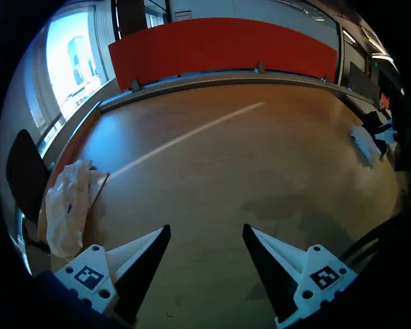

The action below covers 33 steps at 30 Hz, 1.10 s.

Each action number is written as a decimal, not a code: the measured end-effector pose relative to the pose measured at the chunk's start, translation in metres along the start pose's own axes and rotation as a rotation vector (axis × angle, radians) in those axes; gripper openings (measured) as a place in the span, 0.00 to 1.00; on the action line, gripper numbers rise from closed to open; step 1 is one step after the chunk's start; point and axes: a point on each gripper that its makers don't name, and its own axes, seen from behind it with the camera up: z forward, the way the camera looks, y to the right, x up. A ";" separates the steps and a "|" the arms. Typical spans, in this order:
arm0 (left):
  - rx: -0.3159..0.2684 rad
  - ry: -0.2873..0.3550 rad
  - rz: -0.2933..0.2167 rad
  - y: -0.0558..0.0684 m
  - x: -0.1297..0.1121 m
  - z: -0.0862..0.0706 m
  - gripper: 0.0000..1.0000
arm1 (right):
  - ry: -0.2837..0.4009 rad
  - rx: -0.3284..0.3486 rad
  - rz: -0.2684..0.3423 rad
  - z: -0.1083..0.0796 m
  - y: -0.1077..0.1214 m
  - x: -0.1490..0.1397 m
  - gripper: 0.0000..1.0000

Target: Fold towel

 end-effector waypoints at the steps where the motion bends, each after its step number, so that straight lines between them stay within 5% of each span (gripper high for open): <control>1: 0.001 -0.001 -0.001 -0.001 -0.001 0.000 0.98 | 0.000 0.005 -0.002 0.001 -0.003 0.001 0.94; 19: 0.022 -0.013 -0.023 -0.011 -0.016 -0.005 0.98 | -0.034 0.055 -0.049 0.024 -0.038 -0.011 0.87; 33: 0.032 -0.024 -0.033 -0.016 -0.026 -0.007 0.98 | -0.076 0.058 -0.071 0.034 -0.045 -0.030 0.47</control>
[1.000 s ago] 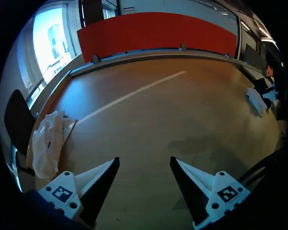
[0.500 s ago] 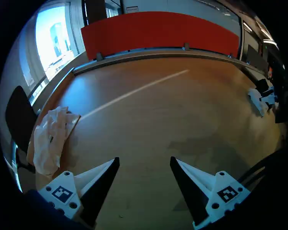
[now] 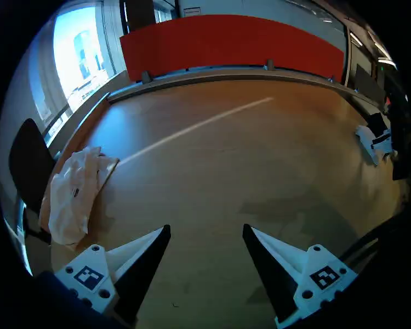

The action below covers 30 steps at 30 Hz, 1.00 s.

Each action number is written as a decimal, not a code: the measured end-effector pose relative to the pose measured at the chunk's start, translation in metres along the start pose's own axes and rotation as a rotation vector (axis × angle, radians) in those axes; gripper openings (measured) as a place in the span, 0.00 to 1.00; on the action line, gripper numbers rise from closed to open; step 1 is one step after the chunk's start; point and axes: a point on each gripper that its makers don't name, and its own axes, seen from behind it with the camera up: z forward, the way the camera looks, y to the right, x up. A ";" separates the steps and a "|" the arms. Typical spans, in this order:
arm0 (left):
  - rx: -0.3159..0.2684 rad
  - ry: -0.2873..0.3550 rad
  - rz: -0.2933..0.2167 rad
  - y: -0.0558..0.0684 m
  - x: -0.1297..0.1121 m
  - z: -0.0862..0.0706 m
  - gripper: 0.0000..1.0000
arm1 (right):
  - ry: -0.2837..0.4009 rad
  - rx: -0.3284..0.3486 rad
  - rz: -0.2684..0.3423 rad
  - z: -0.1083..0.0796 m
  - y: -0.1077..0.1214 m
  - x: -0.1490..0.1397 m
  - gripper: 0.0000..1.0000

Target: Fold towel

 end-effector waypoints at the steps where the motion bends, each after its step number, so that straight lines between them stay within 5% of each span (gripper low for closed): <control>1: 0.000 0.000 0.000 0.000 0.000 0.000 0.98 | 0.000 0.000 -0.001 0.000 0.000 0.000 0.42; 8: -0.003 0.001 0.003 0.000 0.002 0.002 0.98 | 0.000 -0.002 -0.002 0.000 0.000 -0.002 0.15; 30: -0.011 0.002 0.009 0.003 0.005 0.005 0.98 | -0.049 0.070 -0.015 -0.011 -0.009 -0.019 0.09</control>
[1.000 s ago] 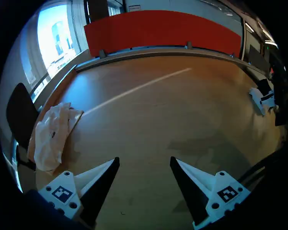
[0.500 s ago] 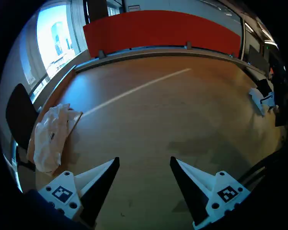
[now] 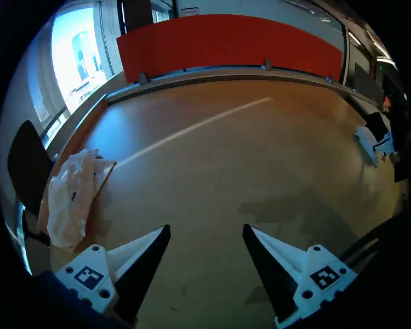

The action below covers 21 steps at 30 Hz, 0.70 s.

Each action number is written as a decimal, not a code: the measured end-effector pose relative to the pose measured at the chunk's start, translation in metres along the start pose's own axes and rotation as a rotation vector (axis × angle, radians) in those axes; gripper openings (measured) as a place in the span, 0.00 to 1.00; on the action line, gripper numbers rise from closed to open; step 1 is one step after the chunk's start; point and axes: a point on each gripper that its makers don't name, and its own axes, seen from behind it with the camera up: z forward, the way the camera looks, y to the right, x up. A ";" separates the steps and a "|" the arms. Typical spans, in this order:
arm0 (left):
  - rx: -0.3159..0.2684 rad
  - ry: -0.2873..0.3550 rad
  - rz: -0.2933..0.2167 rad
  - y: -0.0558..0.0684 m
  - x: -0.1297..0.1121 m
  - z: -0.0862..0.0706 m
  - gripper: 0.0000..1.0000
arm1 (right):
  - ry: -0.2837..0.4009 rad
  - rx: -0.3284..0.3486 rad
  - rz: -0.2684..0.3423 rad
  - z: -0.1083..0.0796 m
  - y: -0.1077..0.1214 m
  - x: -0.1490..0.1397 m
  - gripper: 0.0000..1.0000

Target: Fold towel

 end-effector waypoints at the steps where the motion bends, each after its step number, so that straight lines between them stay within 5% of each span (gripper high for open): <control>1: 0.000 0.000 0.001 0.000 0.000 0.000 0.98 | -0.004 0.003 -0.002 -0.001 -0.001 -0.002 0.09; 14: -0.006 0.006 0.006 0.004 0.005 0.002 0.98 | -0.007 -0.004 -0.003 -0.005 0.001 -0.008 0.09; 16: -0.006 0.005 0.005 0.004 0.004 0.002 0.98 | 0.002 -0.012 -0.001 -0.006 0.002 -0.006 0.18; 21: -0.006 0.005 0.003 0.004 0.004 0.002 0.98 | 0.028 -0.030 0.007 -0.008 0.005 -0.001 0.57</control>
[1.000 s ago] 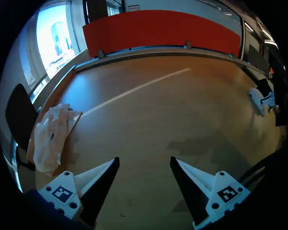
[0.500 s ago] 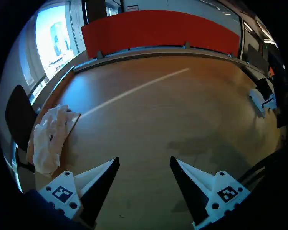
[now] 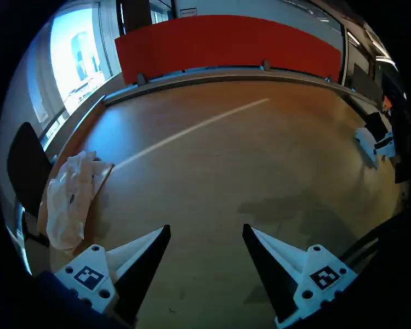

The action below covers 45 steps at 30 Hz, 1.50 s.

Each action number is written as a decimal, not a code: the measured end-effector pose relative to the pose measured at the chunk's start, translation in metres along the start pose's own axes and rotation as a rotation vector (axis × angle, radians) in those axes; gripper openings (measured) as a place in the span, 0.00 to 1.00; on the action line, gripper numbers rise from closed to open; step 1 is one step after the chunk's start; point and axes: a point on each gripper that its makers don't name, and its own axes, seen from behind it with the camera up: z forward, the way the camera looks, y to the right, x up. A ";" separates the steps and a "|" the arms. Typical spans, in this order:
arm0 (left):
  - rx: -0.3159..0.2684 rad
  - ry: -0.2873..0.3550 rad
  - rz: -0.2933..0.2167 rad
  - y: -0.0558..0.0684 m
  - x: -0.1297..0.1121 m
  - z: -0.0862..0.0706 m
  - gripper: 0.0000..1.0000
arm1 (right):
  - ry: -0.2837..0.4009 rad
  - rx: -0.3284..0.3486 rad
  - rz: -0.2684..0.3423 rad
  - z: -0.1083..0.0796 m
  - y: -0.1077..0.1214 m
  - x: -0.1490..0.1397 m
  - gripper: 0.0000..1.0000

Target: Fold towel

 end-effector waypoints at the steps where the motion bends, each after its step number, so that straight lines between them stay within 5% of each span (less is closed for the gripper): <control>1: 0.000 0.000 0.000 0.000 0.000 0.000 0.98 | 0.004 -0.003 0.002 0.000 0.001 0.001 0.65; 4: 0.000 0.000 0.001 0.000 0.001 0.000 0.98 | 0.013 -0.010 0.010 -0.001 0.002 0.003 0.83; 11: -0.001 0.002 0.001 0.000 0.003 0.001 0.98 | 0.021 -0.022 0.023 -0.002 0.006 0.004 0.93; 27: -0.001 0.008 0.003 0.000 0.006 0.001 0.98 | 0.100 -0.065 0.067 -0.005 0.017 0.023 1.00; 35: -0.001 0.012 0.001 0.000 0.009 0.001 0.98 | 0.264 -0.164 0.093 -0.023 0.033 0.060 1.00; 45: -0.003 0.033 -0.001 0.000 0.020 0.002 0.98 | 0.412 -0.209 0.186 -0.043 0.046 0.093 1.00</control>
